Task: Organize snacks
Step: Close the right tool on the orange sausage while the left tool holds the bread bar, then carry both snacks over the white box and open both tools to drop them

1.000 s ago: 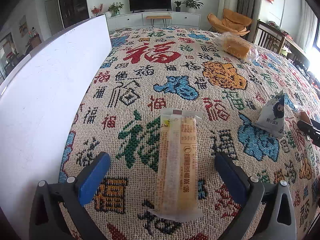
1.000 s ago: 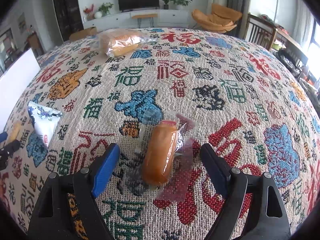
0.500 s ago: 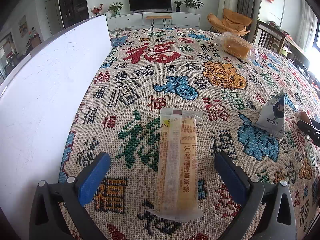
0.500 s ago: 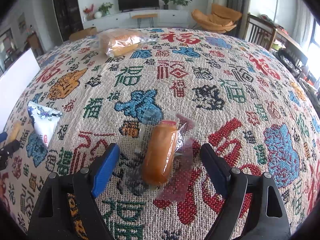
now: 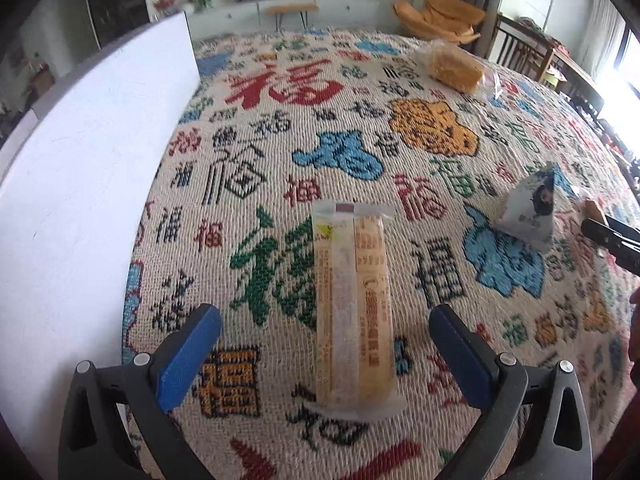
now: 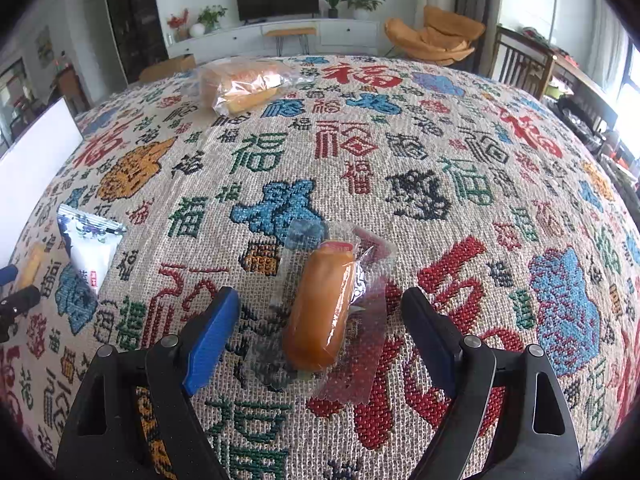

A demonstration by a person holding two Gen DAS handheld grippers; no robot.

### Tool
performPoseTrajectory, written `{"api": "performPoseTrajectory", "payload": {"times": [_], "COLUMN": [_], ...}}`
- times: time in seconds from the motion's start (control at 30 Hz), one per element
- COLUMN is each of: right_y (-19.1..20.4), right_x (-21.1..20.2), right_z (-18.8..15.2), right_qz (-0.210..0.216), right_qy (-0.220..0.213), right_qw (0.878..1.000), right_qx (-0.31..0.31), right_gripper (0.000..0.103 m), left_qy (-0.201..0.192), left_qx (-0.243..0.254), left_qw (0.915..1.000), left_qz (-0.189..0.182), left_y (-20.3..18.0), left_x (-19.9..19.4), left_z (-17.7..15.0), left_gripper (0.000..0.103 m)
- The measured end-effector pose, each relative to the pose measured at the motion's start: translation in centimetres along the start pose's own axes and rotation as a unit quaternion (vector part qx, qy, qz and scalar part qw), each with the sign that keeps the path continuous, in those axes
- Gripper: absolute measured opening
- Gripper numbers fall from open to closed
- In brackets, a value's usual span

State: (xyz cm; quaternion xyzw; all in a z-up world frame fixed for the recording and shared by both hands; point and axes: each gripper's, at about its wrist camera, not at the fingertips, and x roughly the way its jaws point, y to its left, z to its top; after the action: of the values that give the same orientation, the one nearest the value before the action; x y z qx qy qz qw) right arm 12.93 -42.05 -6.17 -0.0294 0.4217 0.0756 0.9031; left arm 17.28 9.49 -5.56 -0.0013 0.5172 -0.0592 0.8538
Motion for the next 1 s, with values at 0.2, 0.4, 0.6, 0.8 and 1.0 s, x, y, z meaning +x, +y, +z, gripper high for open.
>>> {"api": "performPoseTrajectory", "payload": {"times": [0.2,0.4,0.6,0.8,1.0], "right_y": [-4.2,-2.8,-1.2,-0.2,-0.5], "right_x": [-3.2,-2.4,0.7,2.1,0.4], "right_z": [4.1,7.6,6.4,4.8,5.0], "right_qz": [0.100,0.082,0.034,-0.008,0.012], "right_qy": [0.037,0.153,0.210,0.212,0.184], "right_qw": [0.990,0.983,0.976,0.977,0.982], "right_qx": [0.090,0.065,0.050,0.023,0.041], "right_gripper": [0.085,0.038,0.025,0.035,0.023], "left_qy": [0.011,0.002,-0.011,-0.027,-0.051], "left_qx": [-0.043,0.035,0.024,0.024,-0.022], "left_qw": [0.9971,0.9993,0.9996,0.9993,0.9969], "left_qz": [-0.062,0.011,0.010,0.006,-0.055], "left_y": [0.4,-2.8,-2.4,-2.5,-1.5], "left_x": [-1.2,-0.5,-0.7,-1.0,-3.4], "left_z": [0.4,0.0,-0.5,-0.7,-1.1], "left_gripper": [0.085,0.054,0.044,0.029,0.029]}}
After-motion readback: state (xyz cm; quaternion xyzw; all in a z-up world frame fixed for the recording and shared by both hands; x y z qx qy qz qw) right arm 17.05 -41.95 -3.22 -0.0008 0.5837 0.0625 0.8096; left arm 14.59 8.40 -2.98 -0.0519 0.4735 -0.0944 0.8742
